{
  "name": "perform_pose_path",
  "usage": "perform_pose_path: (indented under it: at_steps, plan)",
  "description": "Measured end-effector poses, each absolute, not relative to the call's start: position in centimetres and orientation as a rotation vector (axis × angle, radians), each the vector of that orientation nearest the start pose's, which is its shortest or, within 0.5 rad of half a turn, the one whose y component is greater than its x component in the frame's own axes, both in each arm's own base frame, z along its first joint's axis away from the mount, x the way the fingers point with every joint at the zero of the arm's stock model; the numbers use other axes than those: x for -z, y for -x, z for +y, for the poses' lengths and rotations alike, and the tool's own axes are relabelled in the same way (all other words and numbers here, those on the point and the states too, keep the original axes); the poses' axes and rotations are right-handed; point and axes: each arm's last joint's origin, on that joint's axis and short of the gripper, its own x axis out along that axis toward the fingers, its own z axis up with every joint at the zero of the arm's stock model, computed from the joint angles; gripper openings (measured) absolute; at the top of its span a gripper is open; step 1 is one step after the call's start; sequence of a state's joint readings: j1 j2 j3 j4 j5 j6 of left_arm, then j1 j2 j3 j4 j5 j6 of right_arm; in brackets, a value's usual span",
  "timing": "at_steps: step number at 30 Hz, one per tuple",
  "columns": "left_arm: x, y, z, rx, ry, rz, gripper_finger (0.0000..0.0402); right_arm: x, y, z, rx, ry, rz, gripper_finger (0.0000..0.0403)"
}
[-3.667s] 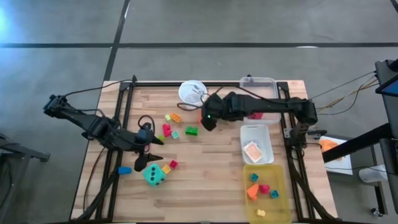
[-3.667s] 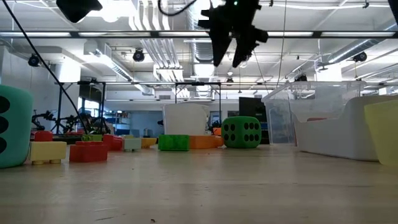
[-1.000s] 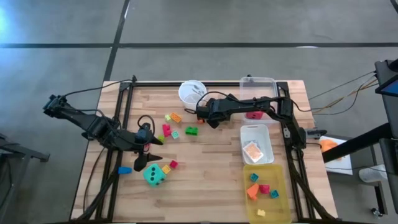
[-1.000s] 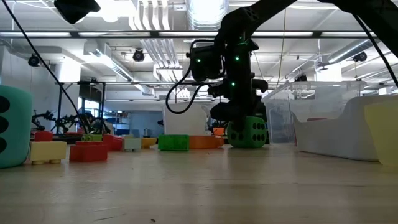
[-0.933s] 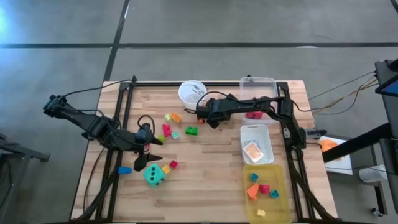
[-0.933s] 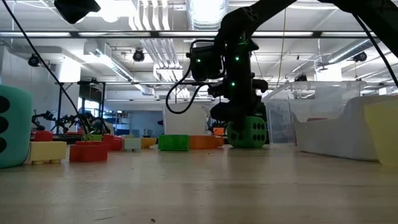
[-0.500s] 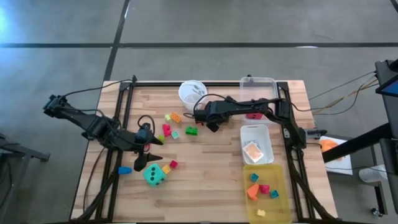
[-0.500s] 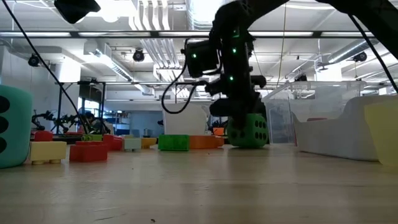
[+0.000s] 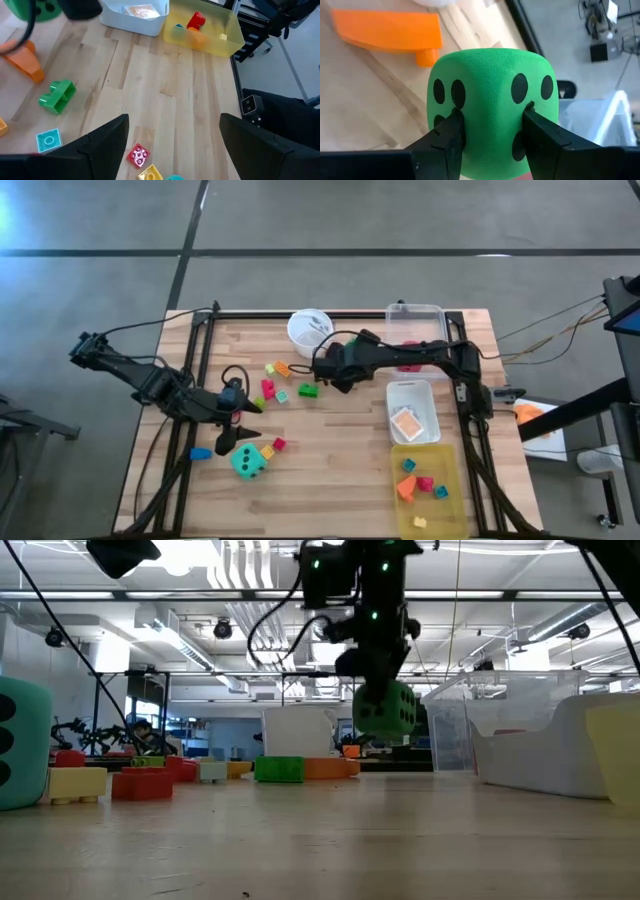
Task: Pick & Place Toys
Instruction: Put the green dice into the transparent bin
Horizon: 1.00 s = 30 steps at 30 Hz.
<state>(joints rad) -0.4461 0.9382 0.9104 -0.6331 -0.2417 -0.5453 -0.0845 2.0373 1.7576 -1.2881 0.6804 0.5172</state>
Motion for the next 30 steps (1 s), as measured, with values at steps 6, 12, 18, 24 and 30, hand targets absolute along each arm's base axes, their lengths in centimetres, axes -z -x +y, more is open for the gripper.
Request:
perform_pose_path:
  at_steps: [6, 12, 18, 24, 30]
  plan:
    - [-31.1, -17.1, -7.4, 0.020, 0.308, 0.655, 0.0314, -28.3, -36.8, -4.2, 0.947, 0.063, 1.202, 0.0152]
    - [-31.1, -17.1, -7.4, 0.020, 0.308, 0.654, 0.0314, -33.1, -33.9, -3.2, 0.932, 0.016, 1.059, 0.0151]
    - [-31.1, -17.1, -7.4, 0.020, 0.309, 0.654, 0.0314, -36.1, -30.3, -3.0, 0.988, -0.058, 1.016, 0.0150]
    - [-31.1, -17.1, -7.4, 0.020, 0.308, 0.654, 0.0314, -36.7, -27.9, -3.0, 1.080, -0.096, 1.052, 0.0150]
    - [-31.1, -17.1, -7.4, 0.019, 0.309, 0.654, 0.0314, -36.6, -27.0, -3.6, 1.173, -0.185, 0.986, 0.0146]
